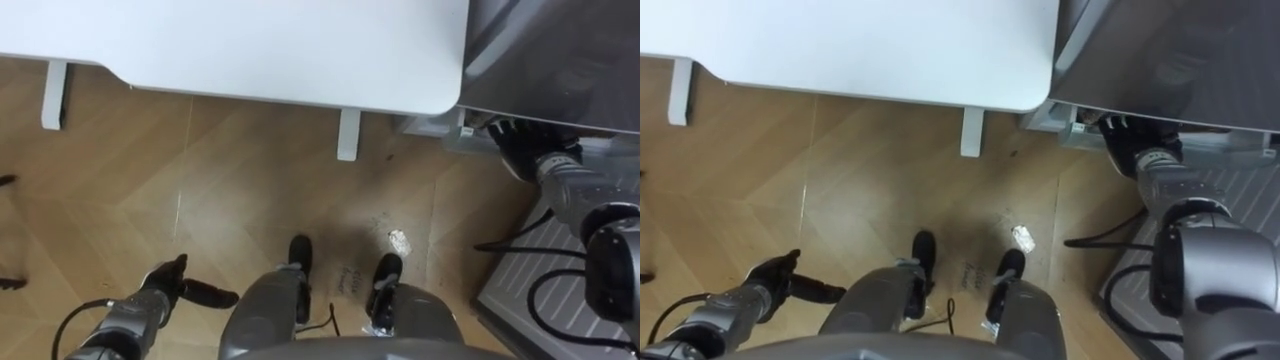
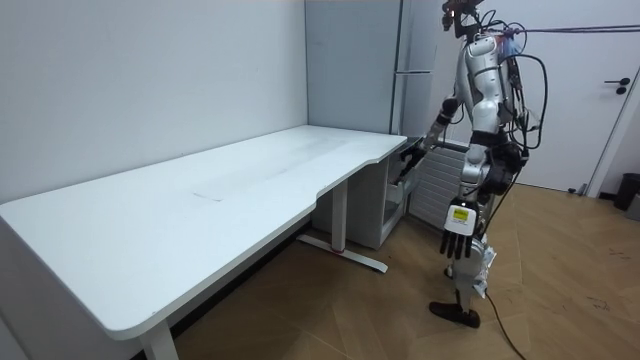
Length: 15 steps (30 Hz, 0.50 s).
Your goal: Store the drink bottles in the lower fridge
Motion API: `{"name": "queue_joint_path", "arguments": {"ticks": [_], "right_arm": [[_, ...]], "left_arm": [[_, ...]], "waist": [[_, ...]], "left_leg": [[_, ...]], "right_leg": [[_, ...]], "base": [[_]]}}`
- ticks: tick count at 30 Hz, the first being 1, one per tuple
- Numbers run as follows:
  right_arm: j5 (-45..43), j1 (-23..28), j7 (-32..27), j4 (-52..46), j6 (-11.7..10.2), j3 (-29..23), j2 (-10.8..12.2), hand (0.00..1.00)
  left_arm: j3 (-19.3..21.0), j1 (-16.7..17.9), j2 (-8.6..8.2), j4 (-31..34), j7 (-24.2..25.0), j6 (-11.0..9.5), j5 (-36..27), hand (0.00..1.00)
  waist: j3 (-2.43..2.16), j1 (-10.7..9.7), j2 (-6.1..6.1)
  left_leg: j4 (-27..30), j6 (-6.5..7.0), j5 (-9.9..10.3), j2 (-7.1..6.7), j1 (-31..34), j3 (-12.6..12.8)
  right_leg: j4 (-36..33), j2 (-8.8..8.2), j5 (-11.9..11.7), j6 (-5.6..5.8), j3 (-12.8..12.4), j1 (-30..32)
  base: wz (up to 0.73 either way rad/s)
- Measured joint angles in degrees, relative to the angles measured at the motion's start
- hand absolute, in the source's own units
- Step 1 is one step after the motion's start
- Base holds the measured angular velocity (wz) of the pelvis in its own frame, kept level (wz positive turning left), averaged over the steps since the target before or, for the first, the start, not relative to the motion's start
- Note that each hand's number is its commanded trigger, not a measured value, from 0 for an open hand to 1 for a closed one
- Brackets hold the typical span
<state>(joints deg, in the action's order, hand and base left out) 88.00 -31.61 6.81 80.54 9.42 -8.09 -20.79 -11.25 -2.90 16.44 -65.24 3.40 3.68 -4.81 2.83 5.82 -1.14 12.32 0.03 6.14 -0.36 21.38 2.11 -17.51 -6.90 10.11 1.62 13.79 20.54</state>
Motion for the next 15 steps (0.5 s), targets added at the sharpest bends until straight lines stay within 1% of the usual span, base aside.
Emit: {"name": "queue_joint_path", "arguments": {"ticks": [4,7,10,11,12,13,14,15], "right_arm": [[-0.9,1.4,0.5,0.0,0.0,0.1,0.0,0.00],[-3.0,3.8,1.5,-0.2,0.0,0.1,0.0,0.00],[-3.4,7.4,3.4,-0.4,0.0,0.1,0.0,0.00],[-3.5,8.9,4.3,-0.7,0.0,0.0,0.0,0.00],[-3.6,10.5,5.2,-1.0,-0.1,0.0,0.2,0.00],[-3.7,11.7,5.5,-1.4,-0.2,0.0,0.4,0.00],[-3.9,14.2,6.1,-2.5,-0.6,0.0,1.0,0.00],[-5.3,15.7,6.8,-2.9,-0.7,0.0,1.5,0.00]], "left_arm": [[0.7,0.0,-0.10,0.0,0.0,0.0,0.0,0.00],[2.1,0.3,-0.25,0.1,0.0,0.0,-0.1,0.00],[3.8,1.7,-0.61,0.7,0.0,0.0,-0.1,0.00],[4.8,2.5,-0.91,1.0,-0.1,0.0,0.0,0.00],[5.3,3.2,-1.15,1.0,-0.1,0.0,0.1,0.00],[5.7,3.6,-1.29,0.9,-0.2,0.0,0.0,0.00],[6.3,4.4,-1.49,0.9,-0.4,-0.1,0.0,0.00],[6.9,5.0,-1.68,1.0,-0.5,-0.1,0.0,0.00]], "waist": [[-0.09,0.2,0.10],[-0.22,0.2,0.26],[-1.16,-0.1,0.62],[-1.53,-0.3,0.77],[-1.75,-0.8,0.89],[-1.95,-1.1,0.89],[-2.34,-1.2,0.73],[-2.50,-1.3,0.52]], "left_leg": [[0.1,0.00,0.0,0.02,-1.0,0.0],[0.4,-0.02,0.0,0.00,-2.9,-0.1],[0.3,-0.03,0.0,-0.03,-5.4,0.3],[0.2,-0.03,0.0,-0.03,-6.5,0.7],[-0.2,-0.03,0.0,0.01,-7.9,1.0],[-0.6,-0.03,0.0,0.05,-8.7,1.1],[-1.3,-0.02,0.0,0.20,-10.0,1.3],[-1.5,-0.04,0.1,0.48,-11.0,1.9]], "right_leg": [[0.2,-0.01,0.0,0.00,0.3,-1.3],[1.3,0.09,-0.1,0.10,0.8,-4.2],[2.6,0.15,-0.2,0.29,1.4,-7.5],[2.9,0.17,-0.2,0.33,1.5,-8.7],[3.3,0.20,-0.2,0.34,1.7,-10.1],[3.6,0.29,-0.2,0.36,2.0,-10.9],[4.0,0.51,-0.3,0.38,2.0,-12.2],[4.1,0.72,-0.4,0.25,1.8,-13.0]], "base": [[0.04],[0.09],[0.08],[0.05],[0.06],[0.06],[0.00],[-0.09]]}}
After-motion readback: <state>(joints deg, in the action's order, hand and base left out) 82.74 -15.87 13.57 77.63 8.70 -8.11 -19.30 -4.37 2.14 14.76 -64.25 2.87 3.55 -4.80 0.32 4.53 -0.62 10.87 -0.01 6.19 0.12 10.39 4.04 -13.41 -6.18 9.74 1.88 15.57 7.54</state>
